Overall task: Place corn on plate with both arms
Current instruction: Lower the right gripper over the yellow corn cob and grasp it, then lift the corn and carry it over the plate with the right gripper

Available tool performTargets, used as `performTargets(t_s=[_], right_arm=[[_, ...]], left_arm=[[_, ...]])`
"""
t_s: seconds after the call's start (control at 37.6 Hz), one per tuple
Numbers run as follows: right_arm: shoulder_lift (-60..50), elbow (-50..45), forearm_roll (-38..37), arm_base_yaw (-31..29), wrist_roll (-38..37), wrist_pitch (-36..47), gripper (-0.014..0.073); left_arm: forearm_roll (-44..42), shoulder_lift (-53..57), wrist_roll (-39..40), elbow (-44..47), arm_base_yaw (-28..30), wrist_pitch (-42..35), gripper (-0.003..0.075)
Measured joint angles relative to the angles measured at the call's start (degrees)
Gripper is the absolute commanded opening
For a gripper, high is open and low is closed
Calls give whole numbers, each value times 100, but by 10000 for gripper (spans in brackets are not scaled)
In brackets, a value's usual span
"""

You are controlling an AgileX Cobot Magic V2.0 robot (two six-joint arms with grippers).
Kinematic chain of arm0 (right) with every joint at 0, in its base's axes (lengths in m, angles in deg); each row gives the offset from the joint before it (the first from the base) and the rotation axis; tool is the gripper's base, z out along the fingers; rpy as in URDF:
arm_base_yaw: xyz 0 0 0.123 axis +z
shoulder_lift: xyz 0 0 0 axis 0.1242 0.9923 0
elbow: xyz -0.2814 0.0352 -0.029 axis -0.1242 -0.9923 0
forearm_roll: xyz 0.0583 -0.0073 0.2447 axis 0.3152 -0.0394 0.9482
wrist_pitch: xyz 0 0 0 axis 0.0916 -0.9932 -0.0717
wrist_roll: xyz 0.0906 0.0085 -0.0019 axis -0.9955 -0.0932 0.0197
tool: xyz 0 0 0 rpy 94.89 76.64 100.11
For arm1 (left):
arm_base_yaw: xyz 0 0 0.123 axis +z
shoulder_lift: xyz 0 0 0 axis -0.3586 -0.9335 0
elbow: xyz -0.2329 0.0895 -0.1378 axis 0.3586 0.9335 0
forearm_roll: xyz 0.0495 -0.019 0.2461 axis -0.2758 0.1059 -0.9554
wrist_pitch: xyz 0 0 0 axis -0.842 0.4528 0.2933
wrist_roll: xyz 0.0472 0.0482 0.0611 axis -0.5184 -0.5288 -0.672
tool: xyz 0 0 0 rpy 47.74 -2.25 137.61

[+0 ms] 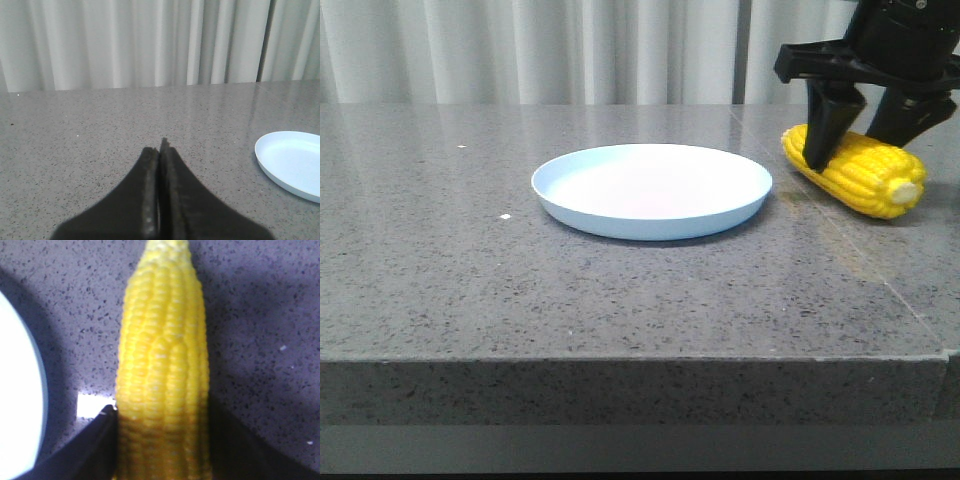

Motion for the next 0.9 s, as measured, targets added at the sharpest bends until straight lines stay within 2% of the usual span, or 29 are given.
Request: performTargets(t_s=[0.08,0.24,0.43,0.64,0.9], right_arm=[[0,13,0,0,0,-17,78],[-109,25,0,0,-19,-79,77],[-515,349,-233,129,-641,-293,77],[-560,933,-1198,918,-1860,-712,77],[142,1607,-1321,2065,-2715,-749,77]], left_arm=[[0,0,0,0,0,0,-20],[0,0,0,0,0,0,-20],[0,0,0,0,0,0,-20],[0,0,0,0,0,0,-20],[0,0,0,0,0,0,-20]])
